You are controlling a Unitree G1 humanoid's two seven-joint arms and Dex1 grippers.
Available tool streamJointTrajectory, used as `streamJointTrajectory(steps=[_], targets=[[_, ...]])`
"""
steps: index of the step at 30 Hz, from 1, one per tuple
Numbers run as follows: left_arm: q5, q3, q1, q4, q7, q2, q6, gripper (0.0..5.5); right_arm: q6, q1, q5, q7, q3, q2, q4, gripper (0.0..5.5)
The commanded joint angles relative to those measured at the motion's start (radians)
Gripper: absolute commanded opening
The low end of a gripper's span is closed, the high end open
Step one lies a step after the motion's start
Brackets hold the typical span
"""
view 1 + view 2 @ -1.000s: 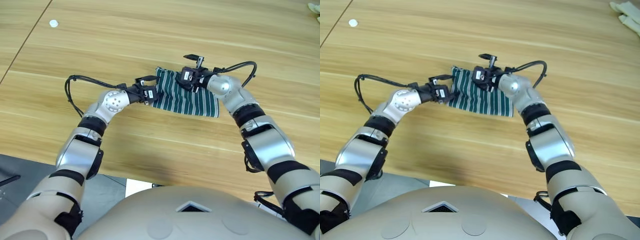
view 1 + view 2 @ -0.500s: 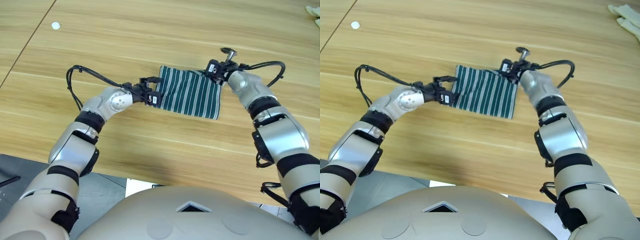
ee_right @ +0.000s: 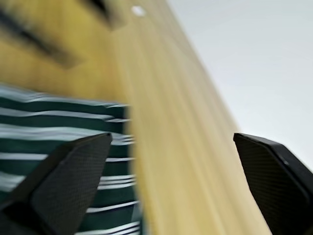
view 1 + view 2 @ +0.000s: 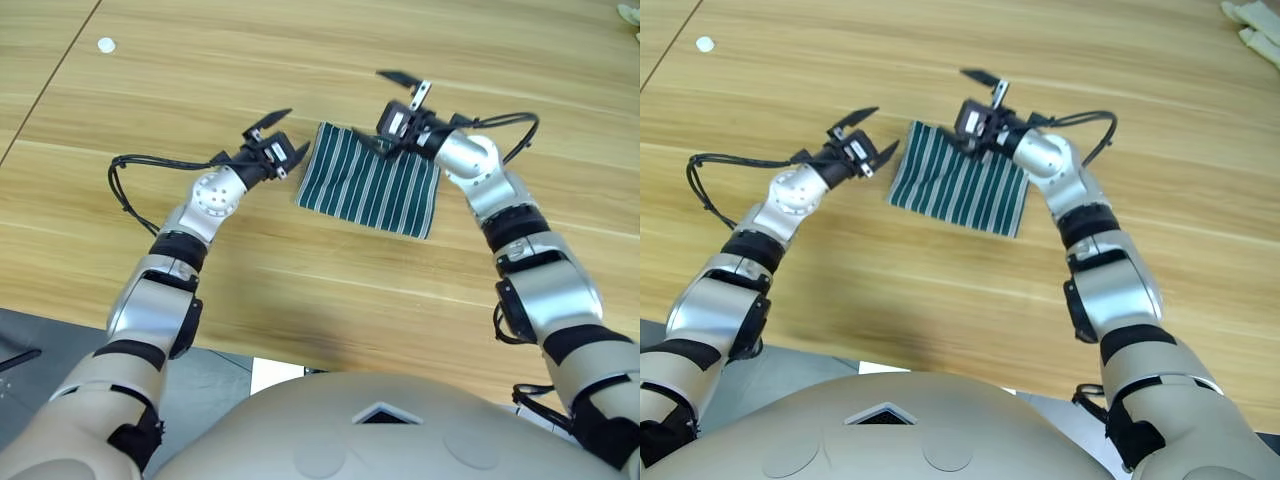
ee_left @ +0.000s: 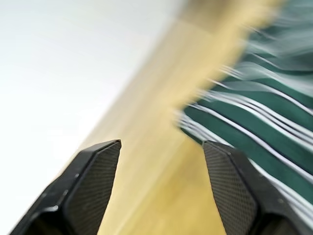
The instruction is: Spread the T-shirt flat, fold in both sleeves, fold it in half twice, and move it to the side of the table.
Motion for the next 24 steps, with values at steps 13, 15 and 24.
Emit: streamJointTrajectory(steps=[13, 15, 24], targets=[[-0.788, 0.435, 0.042, -0.436, -0.396, -0.088, 0.434, 3.12, 0.335, -0.156, -0.060, -0.207, -0.058, -0.027, 0.323, 4.60], [-0.777, 0.449, 0.039, -0.436, -0.394, -0.094, 0.438, 3.12, 0.404, -0.174, -0.062, -0.256, -0.077, -0.026, 0.391, 4.60], [-0.736, 0.472, 0.050, -0.432, -0.392, -0.113, 0.450, 3.12, 0.509, -0.105, -0.028, -0.222, -0.157, -0.066, 0.501, 4.60]])
